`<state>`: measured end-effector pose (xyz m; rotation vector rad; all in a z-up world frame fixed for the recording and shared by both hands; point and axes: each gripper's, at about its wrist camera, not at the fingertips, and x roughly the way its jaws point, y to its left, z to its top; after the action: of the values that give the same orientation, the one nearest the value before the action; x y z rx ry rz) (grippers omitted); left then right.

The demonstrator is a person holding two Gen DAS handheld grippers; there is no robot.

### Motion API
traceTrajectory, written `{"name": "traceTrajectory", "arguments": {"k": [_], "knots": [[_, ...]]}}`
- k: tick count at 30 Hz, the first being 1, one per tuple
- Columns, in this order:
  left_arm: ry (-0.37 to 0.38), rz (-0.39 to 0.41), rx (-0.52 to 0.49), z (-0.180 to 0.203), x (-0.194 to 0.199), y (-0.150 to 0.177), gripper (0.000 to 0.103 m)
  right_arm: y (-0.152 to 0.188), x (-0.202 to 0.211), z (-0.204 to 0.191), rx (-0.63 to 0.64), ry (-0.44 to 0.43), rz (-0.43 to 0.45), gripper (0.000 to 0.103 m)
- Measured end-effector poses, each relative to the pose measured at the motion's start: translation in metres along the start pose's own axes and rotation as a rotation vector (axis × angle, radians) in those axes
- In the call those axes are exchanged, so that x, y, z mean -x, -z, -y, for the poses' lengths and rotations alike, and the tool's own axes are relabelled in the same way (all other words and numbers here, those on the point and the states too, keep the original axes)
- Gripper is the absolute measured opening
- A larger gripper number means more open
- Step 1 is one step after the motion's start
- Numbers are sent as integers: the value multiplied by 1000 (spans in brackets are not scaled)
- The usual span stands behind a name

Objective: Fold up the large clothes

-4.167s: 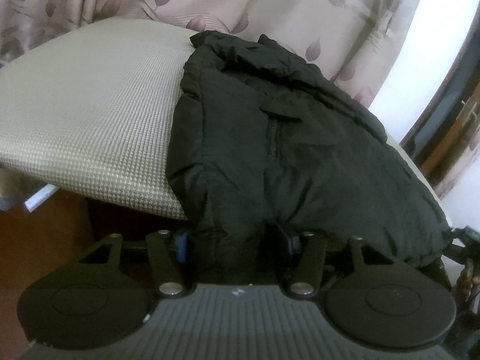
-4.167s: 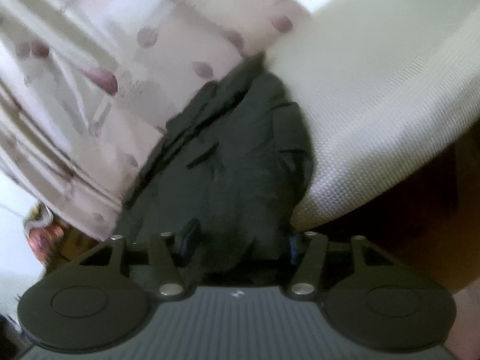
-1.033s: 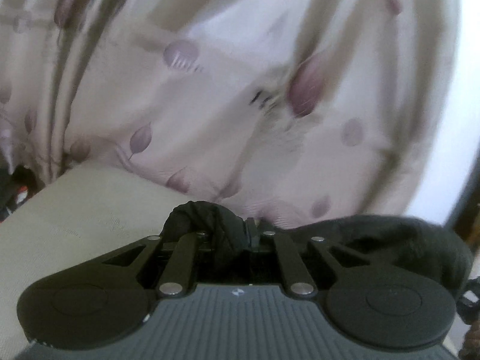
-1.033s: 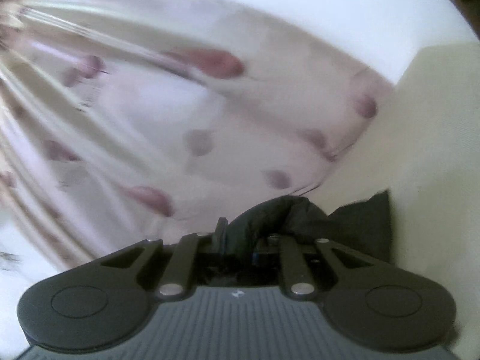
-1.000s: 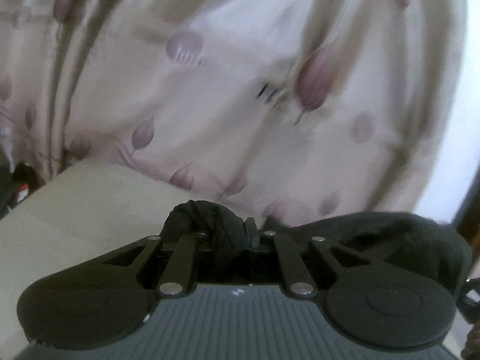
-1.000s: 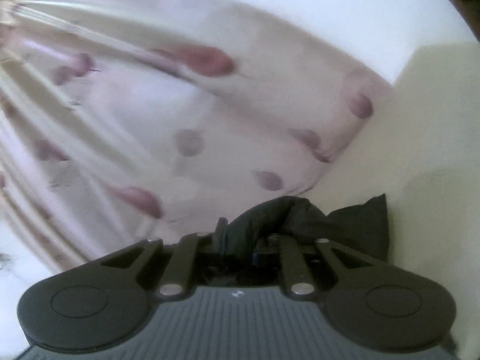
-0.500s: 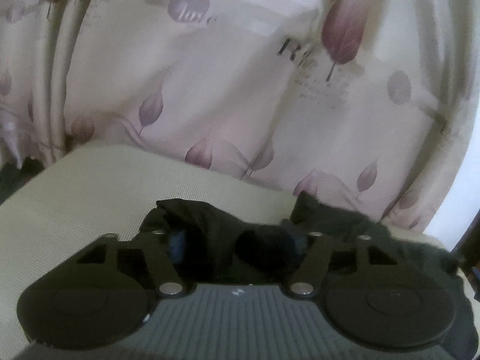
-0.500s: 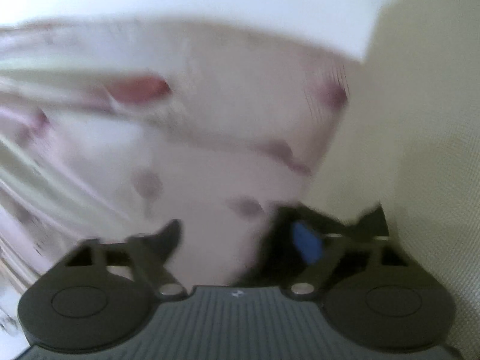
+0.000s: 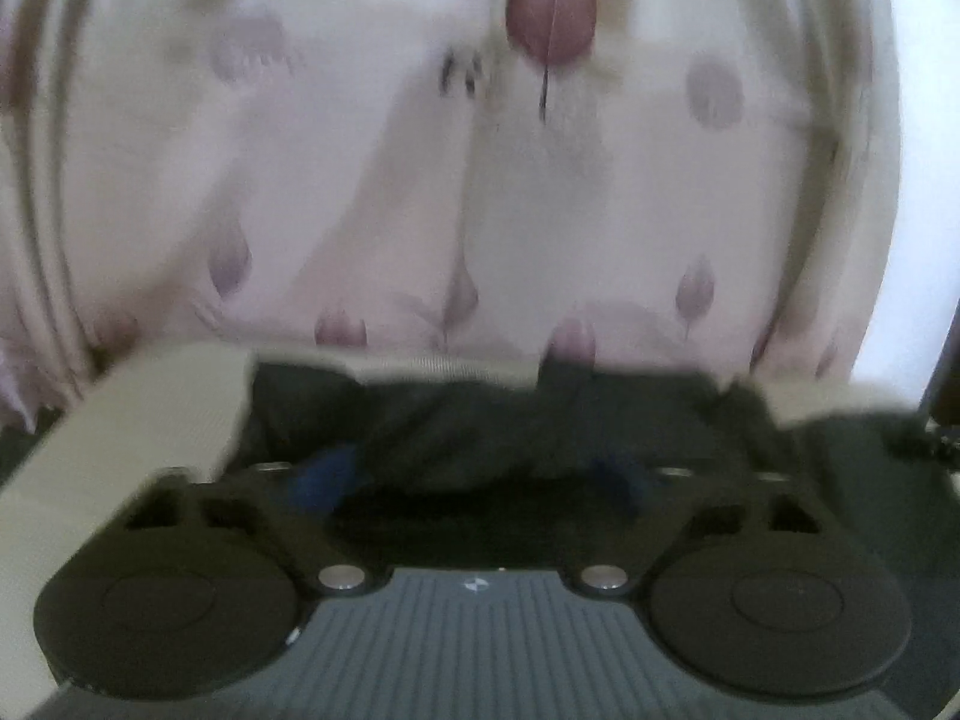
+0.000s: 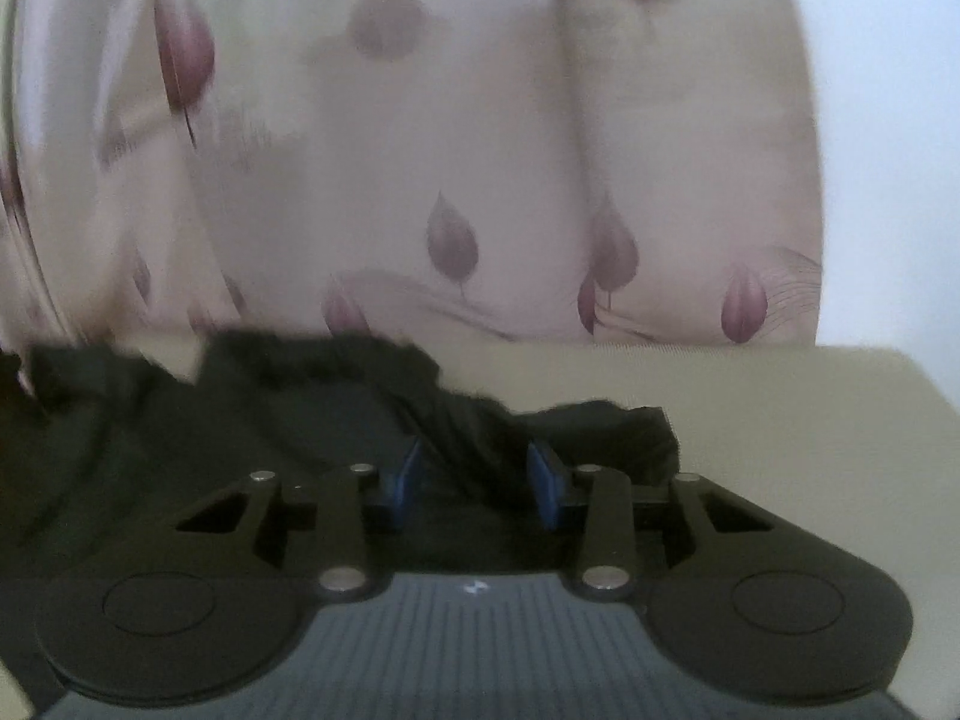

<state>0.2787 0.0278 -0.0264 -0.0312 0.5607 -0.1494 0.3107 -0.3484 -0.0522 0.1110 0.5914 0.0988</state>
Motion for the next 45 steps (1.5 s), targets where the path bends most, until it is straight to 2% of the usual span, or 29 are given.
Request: {"name": "traceTrajectory", "arguments": {"k": [1,4,7,10,14,18,22,24,27,29,31,32,34,38,42,45], "knots": [[3,-41,12,-2,-13,4,63,1,-10,-3,26,14,-32,38],[-34,-96,73,-14,-36,17,65,7,-36,-1,67,49,-137,38],[-44,-129,129,-25,-44,25,66,10,-51,6,35,56,-207,37],[-48,-164,128,-30,-49,27,67,13,-60,11,3,46,-255,36],[-51,-179,148,-39,-56,30,68,22,-71,7,45,64,-269,35],[-36,-163,178,-47,-59,39,68,29,-75,8,33,75,-236,35],[-80,-140,134,-39,-49,38,66,25,-69,14,-8,66,-235,37],[-87,-63,117,-35,-28,37,64,16,-48,18,-66,91,-189,38],[-50,43,128,-31,19,37,82,16,23,24,-144,34,1,38],[-23,121,108,-23,53,38,87,28,76,27,-170,9,77,38],[-6,152,86,-13,78,40,98,47,120,31,-196,-16,128,38],[7,169,79,-7,91,42,98,60,144,32,-202,-10,137,38],[24,187,53,5,111,46,100,82,179,33,-198,12,139,38],[28,159,9,30,141,60,102,119,229,23,-135,68,115,39],[34,132,-36,44,158,70,103,120,256,5,-90,62,123,40],[40,145,-61,43,156,69,103,104,261,-9,-43,33,173,51]]}}
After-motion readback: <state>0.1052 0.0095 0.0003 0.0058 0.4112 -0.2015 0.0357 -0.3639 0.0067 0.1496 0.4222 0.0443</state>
